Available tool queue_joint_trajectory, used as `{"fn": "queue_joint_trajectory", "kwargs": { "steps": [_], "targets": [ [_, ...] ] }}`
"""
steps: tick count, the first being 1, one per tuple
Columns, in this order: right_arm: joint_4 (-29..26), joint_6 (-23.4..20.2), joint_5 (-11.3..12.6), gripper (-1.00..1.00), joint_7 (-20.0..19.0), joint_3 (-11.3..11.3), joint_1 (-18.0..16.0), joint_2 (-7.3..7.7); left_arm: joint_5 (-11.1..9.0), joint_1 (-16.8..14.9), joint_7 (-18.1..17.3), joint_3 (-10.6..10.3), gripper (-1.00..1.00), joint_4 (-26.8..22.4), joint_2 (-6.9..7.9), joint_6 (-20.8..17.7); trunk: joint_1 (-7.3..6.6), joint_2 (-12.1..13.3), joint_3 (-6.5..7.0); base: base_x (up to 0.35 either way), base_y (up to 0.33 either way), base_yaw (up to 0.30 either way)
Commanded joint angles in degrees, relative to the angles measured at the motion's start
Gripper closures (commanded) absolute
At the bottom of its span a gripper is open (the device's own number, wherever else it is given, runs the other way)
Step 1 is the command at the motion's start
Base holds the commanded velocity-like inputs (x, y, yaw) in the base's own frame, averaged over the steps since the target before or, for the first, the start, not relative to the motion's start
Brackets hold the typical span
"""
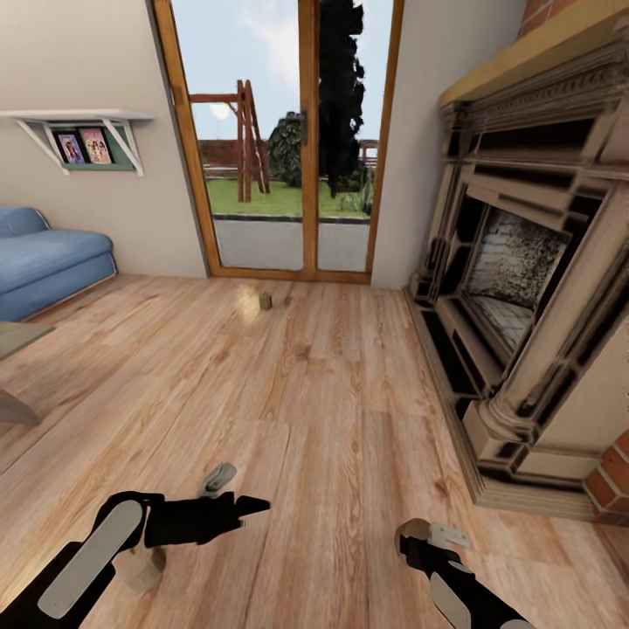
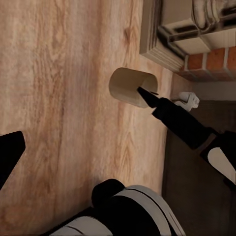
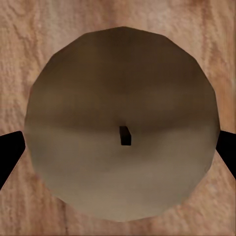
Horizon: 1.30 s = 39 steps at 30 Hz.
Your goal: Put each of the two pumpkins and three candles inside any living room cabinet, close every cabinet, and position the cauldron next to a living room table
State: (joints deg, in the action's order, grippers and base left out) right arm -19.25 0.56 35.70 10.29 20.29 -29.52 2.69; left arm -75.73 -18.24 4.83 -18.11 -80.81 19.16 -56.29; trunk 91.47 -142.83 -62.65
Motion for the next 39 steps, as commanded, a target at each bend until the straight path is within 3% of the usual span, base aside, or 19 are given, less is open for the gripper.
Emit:
{"fn": "queue_joint_trajectory", "kwargs": {
  "steps": [1, 12, 15, 22, 24, 26, 27, 31, 39],
  "targets": [
    [-0.07, 0.06, 0.6, 1.0, 0.4, 0.49, -0.01, 0.04, -0.32, -0.04, 1.61, -0.05, -1.0, -0.05, -0.01, -0.06, -0.24, 0.39, 0.13, 0.0, 0.0, 0.0],
    [-0.08, 0.14, 0.6, 1.0, 0.43, 0.53, -0.01, 0.04, 0.33, -0.25, 15.41, 0.52, -1.0, 1.67, -0.35, 0.36, -2.65, 4.81, 2.11, 0.0, 0.0, 0.0],
    [-0.09, 0.15, 0.6, 1.0, 0.43, 0.54, -0.01, -0.06, 0.4, -0.53, 19.49, 0.66, -1.0, 3.45, -0.34, 2.72, -3.31, 6.01, 2.65, 0.0, 0.0, 0.0],
    [-0.09, 0.15, 0.6, 1.0, 0.42, 0.54, -0.01, -0.12, 0.59, -1.59, 23.24, 0.64, -1.0, 7.86, -0.19, 5.32, -4.85, 8.82, 3.9, 0.0, 0.0, 0.0],
    [-0.09, 0.15, 0.6, 1.0, 0.36, 0.54, -0.01, -0.09, 1.56, -2.03, 23.4, 0.65, -1.0, 9.3, -0.13, 5.68, -5.29, 9.62, 4.26, 0.0, 0.0, 0.0],
    [-0.1, 0.15, 0.6, 1.0, 0.3, 0.54, -0.01, -0.07, 5.45, -2.56, 23.52, 0.74, -1.0, 11.23, -0.29, 6.07, -5.73, 10.42, 4.62, 0.0, 0.0, 0.0],
    [-0.1, 0.03, 0.6, 1.0, 0.25, 0.54, -0.01, -0.13, 13.46, -3.17, 23.61, 1.27, -1.0, 13.27, -1.84, 7.8, -5.95, 10.82, 4.8, 0.0, 0.0, 0.0],
    [-0.15, 0.05, 0.6, 1.0, 0.2, 0.54, -0.01, -0.14, 15.54, -3.34, 23.64, 1.38, -1.0, 14.15, -2.8, 8.31, -6.61, 12.03, 5.34, 0.0, 0.0, 0.0],
    [-0.09, 0.12, 0.52, 1.0, 0.17, 0.58, -0.01, -0.19, 16.09, -3.38, 23.58, 1.46, -1.0, 14.38, -2.9, 8.52, -6.61, 12.03, 5.34, 0.001, 0.0, 0.0]
  ]
}}
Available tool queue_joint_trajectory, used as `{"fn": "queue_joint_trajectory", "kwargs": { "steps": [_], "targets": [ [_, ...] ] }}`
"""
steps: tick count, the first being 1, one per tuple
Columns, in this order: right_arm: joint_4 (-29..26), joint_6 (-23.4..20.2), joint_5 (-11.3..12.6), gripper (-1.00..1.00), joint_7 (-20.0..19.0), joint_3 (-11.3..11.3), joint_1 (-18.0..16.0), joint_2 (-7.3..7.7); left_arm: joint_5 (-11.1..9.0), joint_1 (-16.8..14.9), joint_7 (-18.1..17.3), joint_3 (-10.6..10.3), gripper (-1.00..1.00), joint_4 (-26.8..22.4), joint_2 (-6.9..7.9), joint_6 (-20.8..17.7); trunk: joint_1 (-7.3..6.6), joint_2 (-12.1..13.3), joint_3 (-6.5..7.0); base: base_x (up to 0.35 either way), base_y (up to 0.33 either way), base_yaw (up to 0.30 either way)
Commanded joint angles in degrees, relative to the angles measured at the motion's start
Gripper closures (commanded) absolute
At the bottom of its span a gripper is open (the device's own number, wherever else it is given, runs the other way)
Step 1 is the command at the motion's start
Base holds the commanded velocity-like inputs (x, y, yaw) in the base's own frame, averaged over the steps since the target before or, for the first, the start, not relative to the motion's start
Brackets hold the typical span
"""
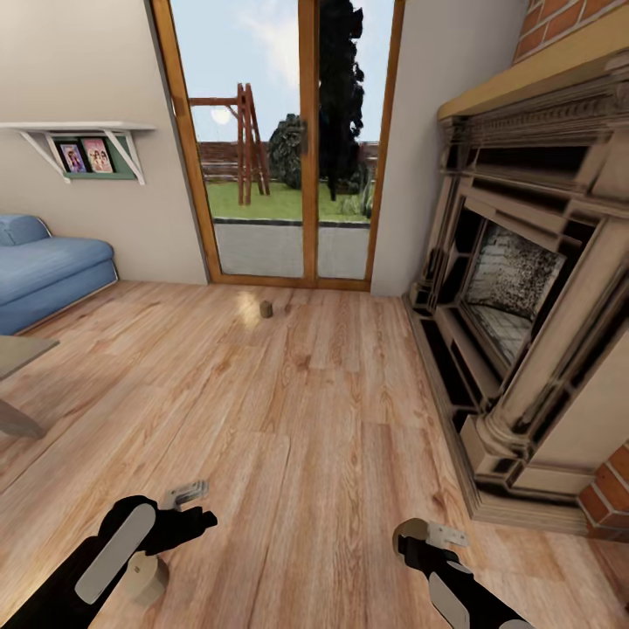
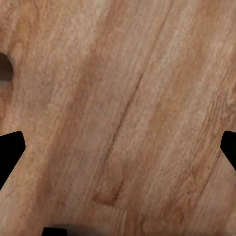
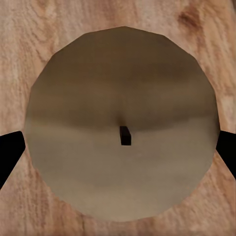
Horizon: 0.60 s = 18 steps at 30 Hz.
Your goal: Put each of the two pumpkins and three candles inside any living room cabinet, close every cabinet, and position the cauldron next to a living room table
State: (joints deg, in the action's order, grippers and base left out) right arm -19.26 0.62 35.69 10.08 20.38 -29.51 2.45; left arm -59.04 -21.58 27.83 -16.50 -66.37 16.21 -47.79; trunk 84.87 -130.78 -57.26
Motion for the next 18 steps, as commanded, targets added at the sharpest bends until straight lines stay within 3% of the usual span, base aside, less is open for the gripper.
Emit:
{"fn": "queue_joint_trajectory", "kwargs": {
  "steps": [1, 7, 12, 18],
  "targets": [
    [-0.1, 0.07, 0.52, 1.0, 0.38, 0.5, -0.03, 0.04, -0.56, -0.04, 0.58, -0.15, -1.0, -0.04, 0.07, 0.03, -0.01, -0.02, -0.05, 0.066, 0.0, 0.0],
    [-0.08, 0.09, 0.44, 1.0, 0.38, 0.57, -0.03, 0.01, -0.35, -0.04, 0.56, -0.12, -1.0, 0.01, 0.2, 0.06, -0.01, -0.02, -0.05, 0.209, 0.016, 0.0],
    [-0.07, 0.09, 0.31, 1.0, 0.38, 0.62, -0.03, 0.01, -0.29, -0.04, 0.56, -0.16, -1.0, -0.41, 0.0, 0.07, -0.01, -0.02, -0.05, 0.048, 0.002, 0.002],
    [-0.08, 0.09, 0.06, 1.0, 0.45, 0.63, -0.03, 0.01, -0.28, -0.04, 0.62, -0.14, -1.0, -0.59, -0.03, 0.07, -0.01, -0.02, -0.05, 0.005, 0.001, 0.2]
  ]
}}
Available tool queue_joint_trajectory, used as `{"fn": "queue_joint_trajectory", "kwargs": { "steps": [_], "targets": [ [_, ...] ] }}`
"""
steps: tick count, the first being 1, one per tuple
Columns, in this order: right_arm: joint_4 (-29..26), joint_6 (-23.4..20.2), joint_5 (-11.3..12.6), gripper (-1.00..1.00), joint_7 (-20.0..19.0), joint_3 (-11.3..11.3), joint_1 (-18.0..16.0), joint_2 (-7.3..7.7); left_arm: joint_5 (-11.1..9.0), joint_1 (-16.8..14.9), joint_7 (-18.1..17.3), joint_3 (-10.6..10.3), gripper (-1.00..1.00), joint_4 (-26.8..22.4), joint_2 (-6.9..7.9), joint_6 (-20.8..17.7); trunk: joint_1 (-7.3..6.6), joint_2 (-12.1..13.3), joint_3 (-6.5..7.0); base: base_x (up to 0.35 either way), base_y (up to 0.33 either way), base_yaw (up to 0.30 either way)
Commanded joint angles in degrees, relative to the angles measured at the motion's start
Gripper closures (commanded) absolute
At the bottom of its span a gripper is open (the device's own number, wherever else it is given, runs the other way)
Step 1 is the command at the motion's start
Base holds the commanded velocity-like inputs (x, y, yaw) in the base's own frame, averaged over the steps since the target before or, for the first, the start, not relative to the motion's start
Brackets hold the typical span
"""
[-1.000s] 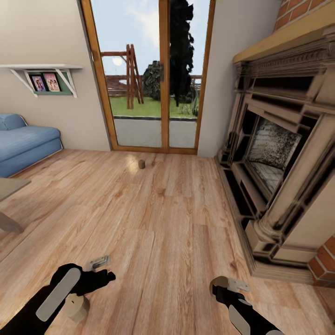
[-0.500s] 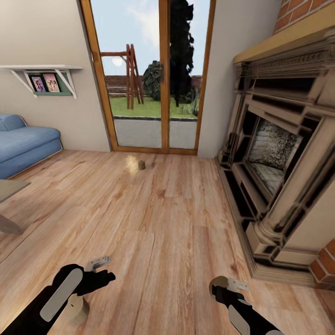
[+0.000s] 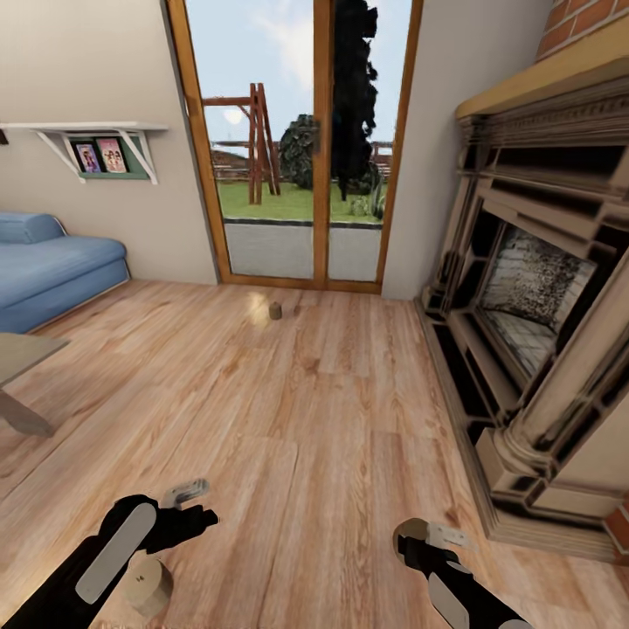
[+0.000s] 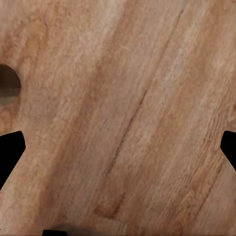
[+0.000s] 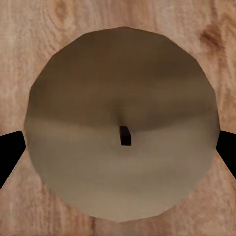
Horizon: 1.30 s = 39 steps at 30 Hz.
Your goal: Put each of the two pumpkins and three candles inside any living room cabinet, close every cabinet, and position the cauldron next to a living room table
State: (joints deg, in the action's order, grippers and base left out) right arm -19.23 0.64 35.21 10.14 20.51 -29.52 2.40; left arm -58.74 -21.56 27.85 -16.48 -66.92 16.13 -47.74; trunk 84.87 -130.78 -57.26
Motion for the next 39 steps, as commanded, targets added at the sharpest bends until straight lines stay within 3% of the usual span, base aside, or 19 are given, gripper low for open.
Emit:
{"fn": "queue_joint_trajectory", "kwargs": {
  "steps": [1, 23, 39],
  "targets": [
    [-0.11, 0.06, 0.51, 1.0, 0.39, 0.5, -0.01, 0.06, -0.59, -0.06, 0.6, -0.15, -1.0, -0.05, 0.05, 0.01, -0.01, -0.02, -0.05, 0.001, 0.036, 0.277],
    [-0.1, 0.06, 0.47, 1.0, 0.48, 0.59, -0.01, 0.06, -0.59, -0.06, 0.62, -0.16, -1.0, -0.06, 0.04, 0.01, -0.01, -0.02, -0.05, 0.001, 0.019, 0.29],
    [-0.1, 0.06, 0.45, 1.0, 0.41, 0.66, -0.01, 0.06, -0.59, -0.06, 0.56, -0.22, -1.0, 0.05, 0.01, 0.01, -0.01, -0.02, -0.05, 0.143, -0.022, 0.269]
  ]
}}
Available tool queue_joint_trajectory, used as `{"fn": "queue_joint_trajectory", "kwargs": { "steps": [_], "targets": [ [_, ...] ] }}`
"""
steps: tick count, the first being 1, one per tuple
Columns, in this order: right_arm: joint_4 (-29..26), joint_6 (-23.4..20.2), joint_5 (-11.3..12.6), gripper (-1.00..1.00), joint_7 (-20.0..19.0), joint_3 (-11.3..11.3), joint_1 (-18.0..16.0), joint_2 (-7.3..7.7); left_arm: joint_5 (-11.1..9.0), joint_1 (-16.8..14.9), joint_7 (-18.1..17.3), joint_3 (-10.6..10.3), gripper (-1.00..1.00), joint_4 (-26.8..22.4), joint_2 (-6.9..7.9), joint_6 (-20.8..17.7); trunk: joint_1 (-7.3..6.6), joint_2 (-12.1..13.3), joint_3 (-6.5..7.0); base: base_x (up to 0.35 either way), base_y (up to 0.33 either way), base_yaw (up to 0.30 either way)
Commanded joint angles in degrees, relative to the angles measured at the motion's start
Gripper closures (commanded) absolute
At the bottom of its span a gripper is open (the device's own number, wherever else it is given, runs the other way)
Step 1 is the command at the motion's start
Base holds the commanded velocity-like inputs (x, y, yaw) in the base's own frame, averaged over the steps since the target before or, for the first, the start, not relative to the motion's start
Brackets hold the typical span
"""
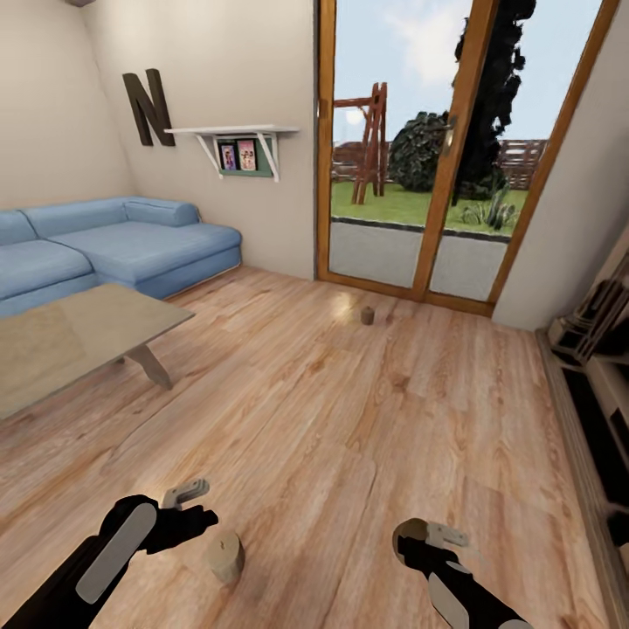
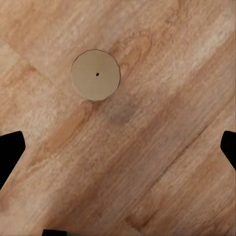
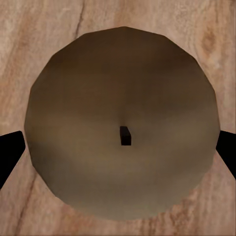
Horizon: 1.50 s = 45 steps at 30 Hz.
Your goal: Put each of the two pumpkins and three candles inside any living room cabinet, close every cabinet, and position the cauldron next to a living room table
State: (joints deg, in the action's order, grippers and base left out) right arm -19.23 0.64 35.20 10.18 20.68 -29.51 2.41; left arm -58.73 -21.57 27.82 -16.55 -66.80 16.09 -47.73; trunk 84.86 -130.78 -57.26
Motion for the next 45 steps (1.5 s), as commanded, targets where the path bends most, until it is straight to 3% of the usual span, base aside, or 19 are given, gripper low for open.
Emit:
{"fn": "queue_joint_trajectory", "kwargs": {
  "steps": [1, 8, 10, 13, 15, 16, 21, 26, 45],
  "targets": [
    [-0.1, 0.06, 0.44, 1.0, 0.37, 0.49, -0.03, 0.05, -0.6, -0.05, 0.62, -0.15, -1.0, -0.07, 0.07, 0.0, 0.0, -0.02, -0.05, 0.082, -0.065, 0.057],
    [-1.09, -1.49, 0.36, 1.0, 0.33, 0.6, -0.03, 0.17, -0.6, -0.04, 0.61, -0.15, -1.0, -0.1, 0.0, 0.0, 0.0, -0.02, -0.05, 0.02, -0.016, 0.014],
    [-3.94, -6.24, 0.37, 1.0, 0.47, 0.63, -0.03, 0.15, -0.6, -0.01, 0.61, -0.15, -1.0, -0.14, -0.03, 0.0, 0.0, -0.02, -0.05, 0.002, -0.001, 0.001],
    [-13.01, -21.3, 0.44, 1.0, 1.99, 0.25, -0.03, 0.14, -0.6, -0.04, 0.64, -0.18, -1.0, -0.17, -0.08, 0.0, 0.0, -0.02, -0.05, 0.0, 0.0, 0.0],
    [-18.06, -27.58, 0.76, 1.0, 3.93, -0.06, -0.03, 0.09, -0.6, -0.04, 0.65, -0.21, -1.0, -0.17, -0.13, 0.0, 0.0, -0.02, -0.05, 0.0, 0.0, 0.0],
    [-23.32, -32.69, 1.01, 1.0, 6.32, -0.73, -0.03, -0.04, -0.6, -0.05, 0.65, -0.22, -1.0, -0.17, -0.13, 0.0, 0.0, -0.02, -0.05, 0.0, 0.0, 0.0],
    [-35.82, -43.14, 1.12, 1.0, 13.74, -5.02, -0.03, 0.01, -0.6, -0.05, 0.62, -0.17, -1.0, -0.22, -0.11, 0.0, 0.0, -0.02, -0.05, 0.0, 0.0, 0.0],
    [-39.22, -45.61, 1.15, 1.0, 15.91, -5.93, -0.03, 0.11, -0.53, -0.05, 0.65, -0.16, -1.0, -0.07, -0.11, 0.0, 0.0, -0.02, -0.05, 0.064, 0.0, 0.0],
    [-39.5, -45.97, 1.19, 1.0, 16.08, -6.05, -0.03, 0.14, -0.55, -0.04, 0.65, -0.15, -1.0, 0.34, -0.16, 0.08, 0.0, -0.02, -0.03, 0.129, 0.055, 0.012]
  ]
}}
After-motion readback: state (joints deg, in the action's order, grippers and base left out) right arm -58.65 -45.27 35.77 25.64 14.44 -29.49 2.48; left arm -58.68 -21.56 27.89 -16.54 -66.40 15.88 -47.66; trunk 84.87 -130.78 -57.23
